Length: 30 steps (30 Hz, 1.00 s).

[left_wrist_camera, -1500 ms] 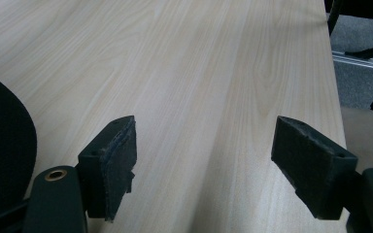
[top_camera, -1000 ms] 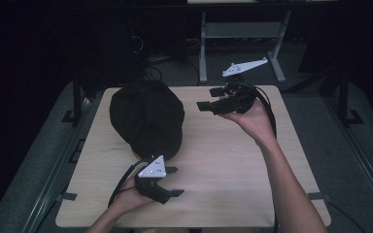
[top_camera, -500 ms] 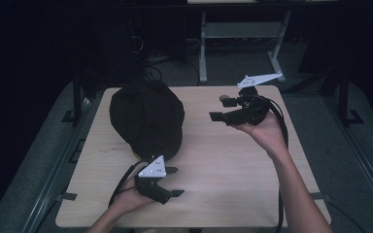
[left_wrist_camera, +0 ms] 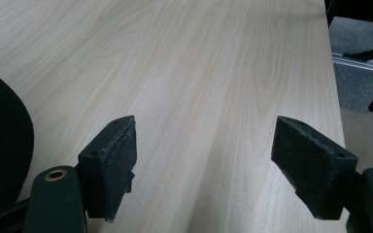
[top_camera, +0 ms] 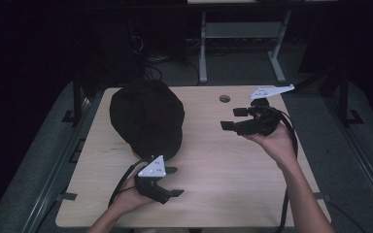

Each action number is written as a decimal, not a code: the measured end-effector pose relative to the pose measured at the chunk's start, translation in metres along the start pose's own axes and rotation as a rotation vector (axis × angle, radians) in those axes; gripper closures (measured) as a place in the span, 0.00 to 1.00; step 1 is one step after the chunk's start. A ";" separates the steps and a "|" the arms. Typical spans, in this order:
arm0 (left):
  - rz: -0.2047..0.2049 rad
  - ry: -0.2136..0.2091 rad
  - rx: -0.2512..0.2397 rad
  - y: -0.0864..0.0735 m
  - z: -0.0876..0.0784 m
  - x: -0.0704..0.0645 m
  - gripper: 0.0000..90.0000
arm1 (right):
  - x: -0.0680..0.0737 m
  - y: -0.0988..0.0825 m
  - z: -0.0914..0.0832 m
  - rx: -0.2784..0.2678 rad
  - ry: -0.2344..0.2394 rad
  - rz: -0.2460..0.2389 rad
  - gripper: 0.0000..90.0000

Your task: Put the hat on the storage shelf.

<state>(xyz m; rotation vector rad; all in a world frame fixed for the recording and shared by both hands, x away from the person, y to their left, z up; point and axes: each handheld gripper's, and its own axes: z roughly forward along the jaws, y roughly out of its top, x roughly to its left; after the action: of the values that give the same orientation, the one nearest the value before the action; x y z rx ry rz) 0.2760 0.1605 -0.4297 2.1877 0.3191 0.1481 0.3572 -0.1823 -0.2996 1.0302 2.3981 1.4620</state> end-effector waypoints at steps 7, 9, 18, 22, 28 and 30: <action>-0.008 0.000 -0.004 -0.001 -0.001 0.001 0.27 | -0.003 -0.017 -0.004 0.003 -0.007 0.015 0.24; -0.008 0.001 -0.004 -0.001 -0.001 0.001 0.27 | -0.003 -0.021 -0.005 0.005 -0.011 0.016 0.24; -0.008 0.002 -0.002 -0.001 -0.001 0.001 0.27 | -0.007 -0.045 -0.012 0.005 -0.026 0.040 0.24; -0.007 0.002 -0.002 -0.001 -0.001 0.002 0.27 | -0.008 -0.057 -0.015 0.002 -0.031 0.040 0.24; -0.008 0.001 -0.001 -0.002 -0.001 0.001 0.27 | -0.011 -0.074 -0.020 0.007 -0.043 0.055 0.24; -0.009 0.000 -0.002 -0.002 -0.001 0.002 0.27 | -0.011 -0.080 -0.022 0.008 -0.049 0.062 0.24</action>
<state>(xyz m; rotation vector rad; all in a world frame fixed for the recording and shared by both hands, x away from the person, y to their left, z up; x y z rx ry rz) 0.2770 0.1628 -0.4305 2.1838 0.3284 0.1441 0.3174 -0.2288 -0.3574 1.1385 2.3605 1.4303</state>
